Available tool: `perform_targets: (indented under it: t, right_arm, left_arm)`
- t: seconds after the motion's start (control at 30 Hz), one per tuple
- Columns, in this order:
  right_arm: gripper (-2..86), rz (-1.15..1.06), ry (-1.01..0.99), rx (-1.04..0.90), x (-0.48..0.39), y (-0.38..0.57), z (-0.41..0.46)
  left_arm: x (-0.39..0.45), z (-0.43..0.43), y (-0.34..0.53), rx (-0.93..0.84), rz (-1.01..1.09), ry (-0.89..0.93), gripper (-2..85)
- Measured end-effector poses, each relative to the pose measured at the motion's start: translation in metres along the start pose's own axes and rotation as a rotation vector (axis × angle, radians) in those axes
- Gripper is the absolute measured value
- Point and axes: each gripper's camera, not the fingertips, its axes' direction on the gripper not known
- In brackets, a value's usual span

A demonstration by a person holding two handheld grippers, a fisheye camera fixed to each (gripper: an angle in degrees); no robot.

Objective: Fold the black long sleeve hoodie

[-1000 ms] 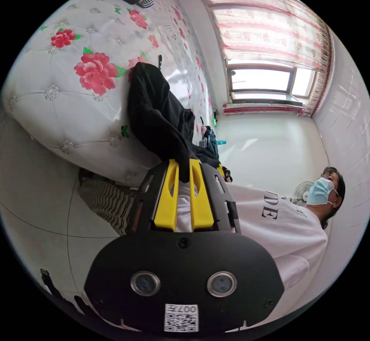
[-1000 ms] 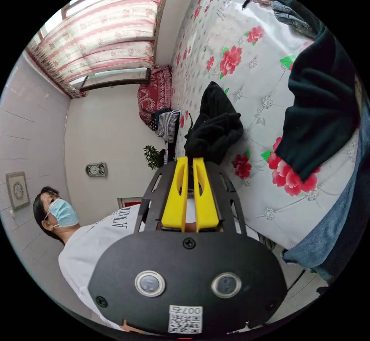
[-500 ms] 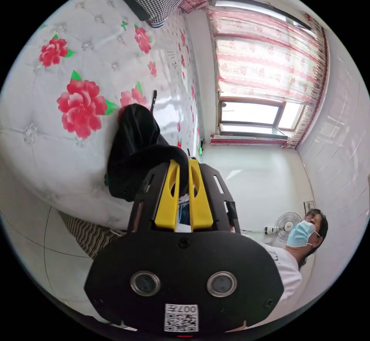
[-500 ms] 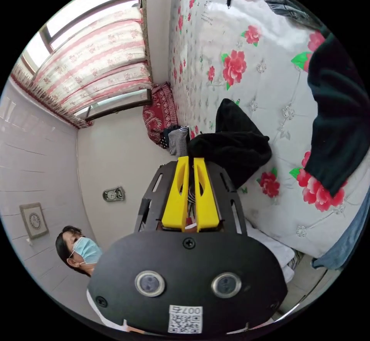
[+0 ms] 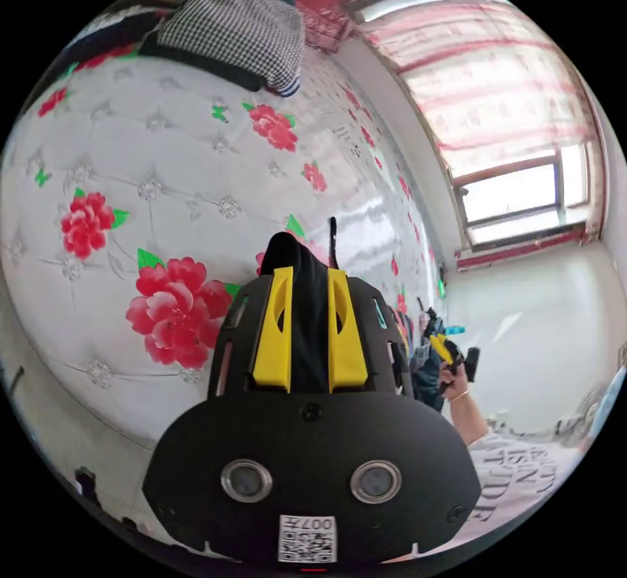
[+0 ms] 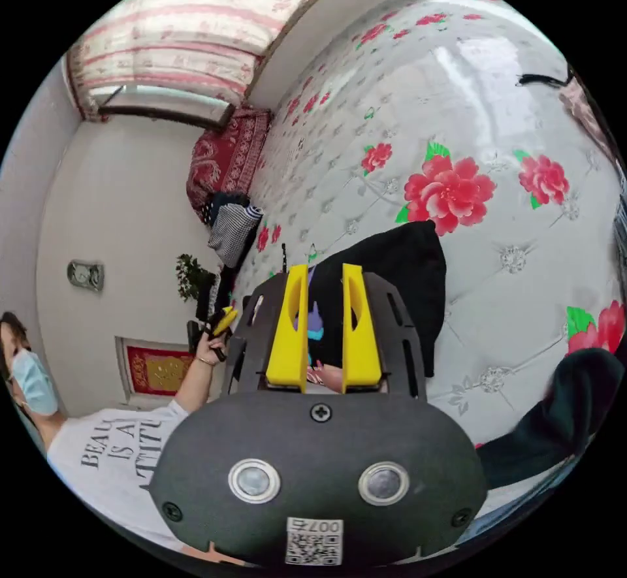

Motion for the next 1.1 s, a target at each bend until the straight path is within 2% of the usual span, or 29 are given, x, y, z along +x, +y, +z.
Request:
perform_targets:
  t: [0.07,0.17,0.23,0.3,0.37,0.43,0.53,0.63,0.73,0.87,1.0,1.1]
  right_arm:
    - [7.4,-0.167,0.124,-0.046,-0.032,0.012,0.028]
    - [8.7,-0.342,0.298,-0.122,-0.062,0.028,0.091]
    - [9.4,-0.344,0.406,-0.176,-0.052,0.035,0.145]
    - [9.7,-0.32,0.386,-0.073,-0.044,0.037,0.154]
    - [9.7,-0.278,0.367,-0.104,-0.042,0.028,0.157]
    - [9.7,-0.259,0.356,-0.142,-0.043,0.023,0.155]
    - [9.6,-0.214,0.309,-0.112,-0.041,0.029,0.129]
    - [10.0,-0.048,0.172,0.067,-0.021,0.06,0.071]
    - [10.5,0.057,0.126,0.158,-0.003,0.091,0.04]
    - [11.7,0.178,0.191,0.169,0.024,0.13,0.019]
    - [12.6,0.372,0.062,0.184,0.062,0.138,0.015]
    - [13.0,0.397,0.011,0.169,0.071,0.121,0.023]
  left_arm:
    - [0.037,0.004,0.024,-0.007,0.168,-0.078,6.7]
    - [0.046,0.052,0.041,-0.151,0.175,-0.129,5.9]
    - [0.037,0.091,0.043,-0.263,0.146,-0.211,5.5]
    - [0.039,0.106,0.045,-0.226,0.246,-0.225,2.8]
    - [0.046,0.114,0.037,-0.262,0.275,-0.246,1.5]
    - [0.046,0.114,0.033,-0.292,0.248,-0.227,1.6]
    - [0.031,0.092,0.038,-0.237,0.123,-0.098,3.2]
    - [0.02,0.054,0.058,-0.113,0.048,0.048,7.7]
    - [0.016,0.029,0.082,-0.075,0.055,0.049,10.8]
    - [-0.005,0.021,0.104,-0.105,-0.017,0.044,14.6]
    - [-0.009,0.034,0.104,-0.115,-0.042,0.098,17.1]
    - [-0.002,0.064,0.094,-0.209,-0.012,0.081,17.7]
